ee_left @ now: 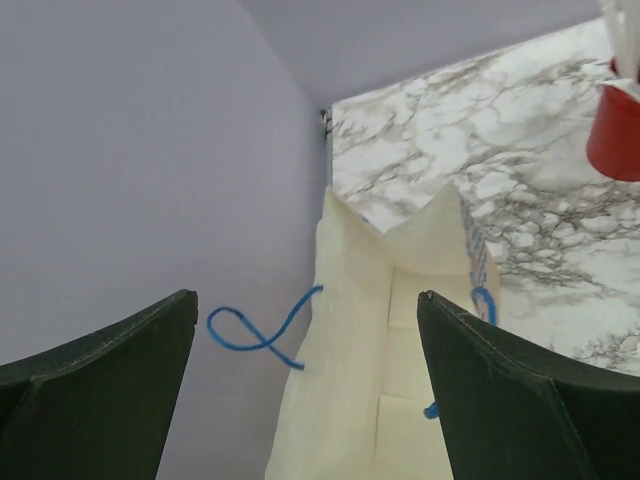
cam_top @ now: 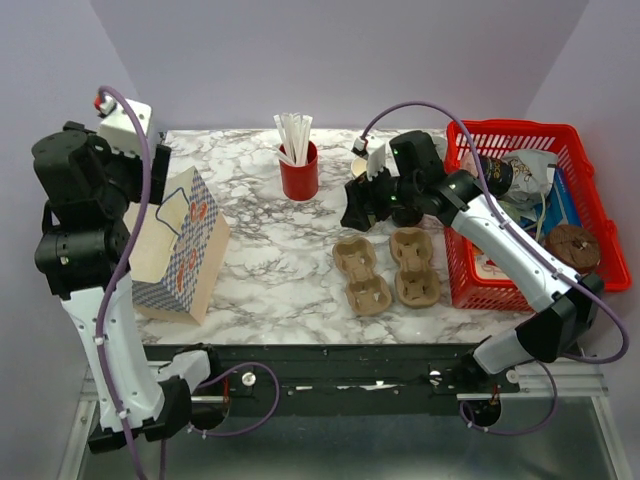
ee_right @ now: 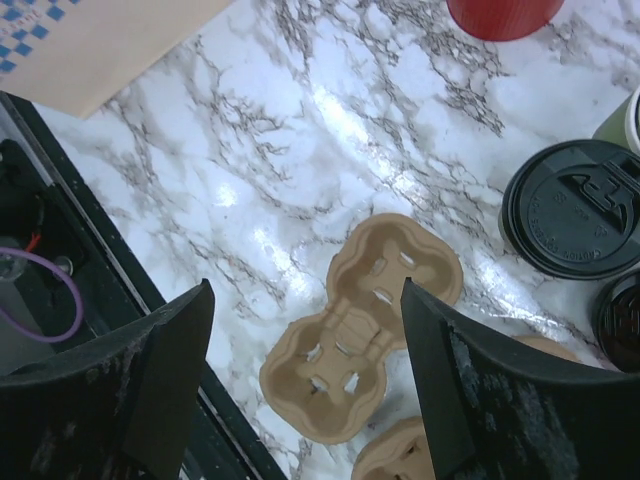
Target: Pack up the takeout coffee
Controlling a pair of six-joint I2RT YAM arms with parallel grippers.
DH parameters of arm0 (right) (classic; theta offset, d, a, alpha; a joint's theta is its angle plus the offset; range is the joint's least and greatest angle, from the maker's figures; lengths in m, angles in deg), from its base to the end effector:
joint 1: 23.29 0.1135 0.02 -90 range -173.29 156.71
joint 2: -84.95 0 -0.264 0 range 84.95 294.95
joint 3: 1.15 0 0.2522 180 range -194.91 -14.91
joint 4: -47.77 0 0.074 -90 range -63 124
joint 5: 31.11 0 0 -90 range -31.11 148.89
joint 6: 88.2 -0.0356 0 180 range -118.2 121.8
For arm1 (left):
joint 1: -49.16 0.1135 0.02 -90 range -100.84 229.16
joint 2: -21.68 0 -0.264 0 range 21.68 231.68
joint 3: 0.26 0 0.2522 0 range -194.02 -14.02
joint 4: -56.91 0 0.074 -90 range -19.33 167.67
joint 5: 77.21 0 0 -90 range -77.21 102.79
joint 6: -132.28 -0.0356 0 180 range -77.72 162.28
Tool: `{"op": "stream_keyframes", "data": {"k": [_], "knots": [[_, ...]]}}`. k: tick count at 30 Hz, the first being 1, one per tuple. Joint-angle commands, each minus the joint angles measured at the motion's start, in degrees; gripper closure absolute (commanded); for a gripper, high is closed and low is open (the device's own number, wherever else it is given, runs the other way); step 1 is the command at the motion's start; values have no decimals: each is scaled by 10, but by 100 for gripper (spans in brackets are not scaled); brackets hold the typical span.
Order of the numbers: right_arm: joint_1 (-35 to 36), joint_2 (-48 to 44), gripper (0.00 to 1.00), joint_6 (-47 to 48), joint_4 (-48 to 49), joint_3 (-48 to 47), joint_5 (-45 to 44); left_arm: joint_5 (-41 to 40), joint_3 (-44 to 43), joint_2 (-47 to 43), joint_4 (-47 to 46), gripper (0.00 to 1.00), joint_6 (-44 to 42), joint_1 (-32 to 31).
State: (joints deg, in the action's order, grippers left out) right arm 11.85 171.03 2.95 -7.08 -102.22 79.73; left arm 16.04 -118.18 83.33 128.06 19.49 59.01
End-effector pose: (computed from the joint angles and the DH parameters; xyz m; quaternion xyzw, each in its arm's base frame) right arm 0.2609 0.1991 0.3734 -0.3503 0.8227 0.2785 0.3507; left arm 0.1388 0.0221 0.5275 0.1065 0.7854 0.1497 0.5911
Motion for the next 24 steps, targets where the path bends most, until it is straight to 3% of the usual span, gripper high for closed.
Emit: {"op": "stream_keyframes", "data": {"k": [1,4,7,17,24], "knots": [[-2,-1,16,-1,24,1,43,54,-101,104,151,1,64,112],[-2,-2,16,-4,24,6,50,55,-155,155,194,1,54,162],[-2,-3,16,-2,28,15,53,47,-131,156,194,1,24,175],[-2,9,16,-4,18,10,53,55,62,133,150,1,-11,214],[-2,22,16,-4,17,2,47,50,106,139,142,6,-38,215]]}}
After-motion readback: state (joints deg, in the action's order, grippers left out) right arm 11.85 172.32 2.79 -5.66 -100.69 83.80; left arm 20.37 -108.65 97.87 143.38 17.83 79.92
